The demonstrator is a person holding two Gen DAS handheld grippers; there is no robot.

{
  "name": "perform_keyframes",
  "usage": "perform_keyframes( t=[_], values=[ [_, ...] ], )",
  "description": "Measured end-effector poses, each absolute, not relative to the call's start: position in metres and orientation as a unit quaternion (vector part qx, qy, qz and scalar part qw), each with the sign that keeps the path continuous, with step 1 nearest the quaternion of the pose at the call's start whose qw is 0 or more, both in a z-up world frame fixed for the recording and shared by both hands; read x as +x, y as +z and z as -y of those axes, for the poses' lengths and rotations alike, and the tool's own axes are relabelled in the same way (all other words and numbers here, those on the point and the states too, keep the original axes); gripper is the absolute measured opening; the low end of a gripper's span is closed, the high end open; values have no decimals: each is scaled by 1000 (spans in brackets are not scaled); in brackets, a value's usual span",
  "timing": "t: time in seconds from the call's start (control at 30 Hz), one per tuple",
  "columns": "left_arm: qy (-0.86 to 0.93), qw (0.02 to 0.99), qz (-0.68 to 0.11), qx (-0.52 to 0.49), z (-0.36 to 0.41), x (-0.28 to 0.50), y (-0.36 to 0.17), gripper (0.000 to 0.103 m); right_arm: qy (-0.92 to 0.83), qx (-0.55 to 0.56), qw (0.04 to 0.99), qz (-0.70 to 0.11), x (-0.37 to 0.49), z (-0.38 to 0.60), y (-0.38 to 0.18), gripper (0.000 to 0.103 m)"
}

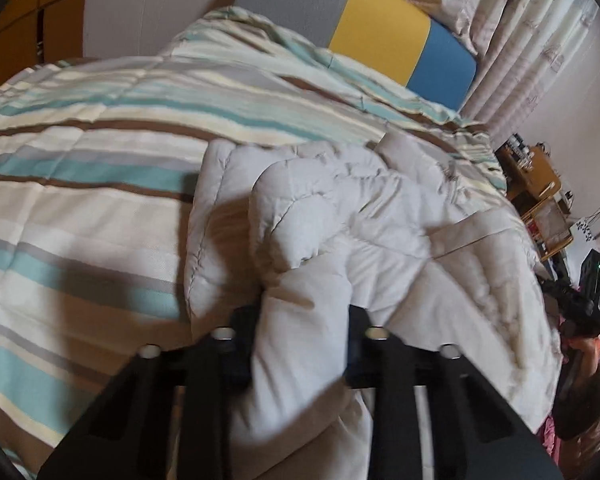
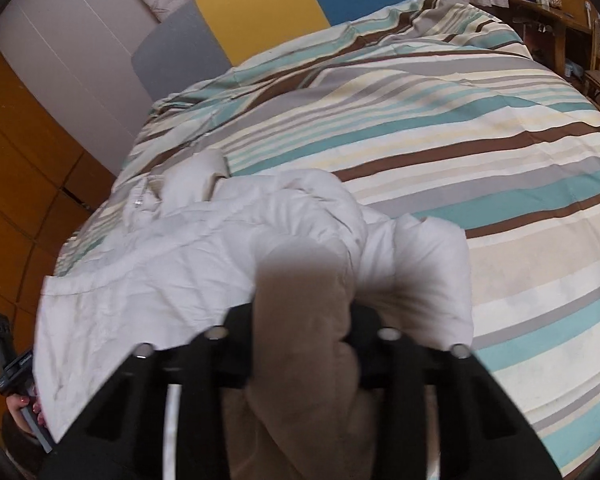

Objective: Fold large clothes

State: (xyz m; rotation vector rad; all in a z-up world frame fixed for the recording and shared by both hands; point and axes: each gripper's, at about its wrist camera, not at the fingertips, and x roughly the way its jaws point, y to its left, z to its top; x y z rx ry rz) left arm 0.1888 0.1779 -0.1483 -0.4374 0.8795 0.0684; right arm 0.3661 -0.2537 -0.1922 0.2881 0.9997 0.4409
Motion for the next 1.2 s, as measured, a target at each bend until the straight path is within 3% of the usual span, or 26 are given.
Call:
perform_keyframes(
  t=[0.33, 0.53, 0.8, 1.2],
  values=[
    [75, 944, -281, -156, -177, 174, -67, 17, 226, 138, 889, -374, 336, 274, -107, 18],
    [105, 955, -227, -161, -174, 198, -45, 17, 201, 140, 915, -321, 343, 263, -83, 18],
    [185, 943, -232, -152, -170, 258, -69, 17, 160, 123, 935, -293, 374, 247, -110, 18],
    [234, 921, -299, -93, -168, 307, -139, 20, 115, 107, 924, -350, 415, 244, -187, 24]
  ],
)
